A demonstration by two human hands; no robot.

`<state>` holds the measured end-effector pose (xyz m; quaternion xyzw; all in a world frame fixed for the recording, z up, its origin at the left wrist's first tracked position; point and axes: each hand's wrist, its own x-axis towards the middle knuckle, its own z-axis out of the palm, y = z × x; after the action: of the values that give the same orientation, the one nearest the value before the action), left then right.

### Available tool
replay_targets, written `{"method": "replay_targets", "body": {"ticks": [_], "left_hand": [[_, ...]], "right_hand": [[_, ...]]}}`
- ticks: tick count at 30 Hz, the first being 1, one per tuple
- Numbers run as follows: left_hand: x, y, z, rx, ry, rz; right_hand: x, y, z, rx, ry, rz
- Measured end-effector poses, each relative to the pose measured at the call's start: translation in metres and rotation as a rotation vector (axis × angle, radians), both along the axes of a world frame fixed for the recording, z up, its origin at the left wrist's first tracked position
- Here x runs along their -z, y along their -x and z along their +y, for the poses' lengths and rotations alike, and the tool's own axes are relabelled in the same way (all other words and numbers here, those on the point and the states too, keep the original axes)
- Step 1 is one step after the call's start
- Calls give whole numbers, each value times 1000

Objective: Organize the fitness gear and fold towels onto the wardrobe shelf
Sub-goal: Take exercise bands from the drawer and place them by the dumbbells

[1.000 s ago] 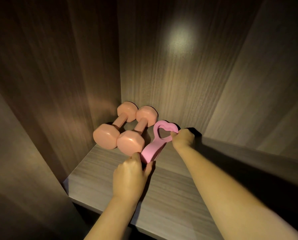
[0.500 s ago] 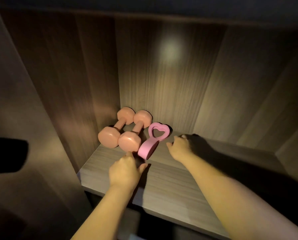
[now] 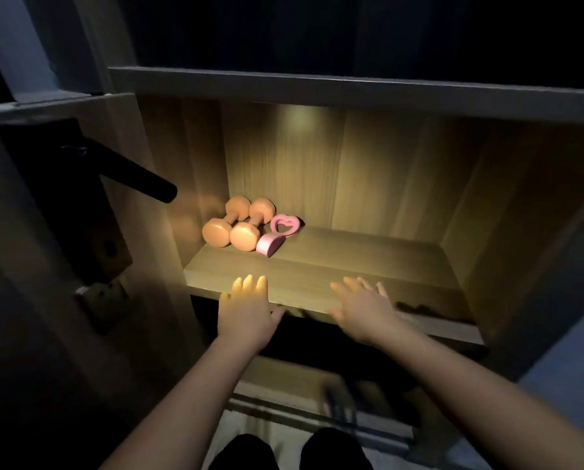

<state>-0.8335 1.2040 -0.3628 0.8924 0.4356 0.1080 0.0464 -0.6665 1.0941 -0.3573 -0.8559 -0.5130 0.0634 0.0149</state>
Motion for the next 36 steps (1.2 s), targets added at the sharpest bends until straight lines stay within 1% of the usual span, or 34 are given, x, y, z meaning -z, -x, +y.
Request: {"method": "replay_targets", "body": {"ticks": [3,7,10,15,20,23,27,31,36], "left_hand": [[14,5,-25,65,-10,51],[28,-6,-34,115,94,200],[15,-17,-32,183,178,304],[-46,-22,-41,264,347,407],[-118,-20,-66,402,448,477],[-151,-25,-81,509,457,479],[-178,-48,-96,640,426,468],[-187,-79,-116,757,414,480],[-182,-132,-167,896,385,495]], "right_hand": [[19,7,-16,-35,-7,3],[35,1,-16,-43,59,54],[26,-5,-16,-45,153,115],[-36,-1,-43,-4,268,231],[-115,10,-84,59,232,279],[-150,16,-108,116,210,302],[-175,14,-140,247,193,311],[-172,3,-178,381,155,315],[-154,-25,-249,560,137,329]]}}
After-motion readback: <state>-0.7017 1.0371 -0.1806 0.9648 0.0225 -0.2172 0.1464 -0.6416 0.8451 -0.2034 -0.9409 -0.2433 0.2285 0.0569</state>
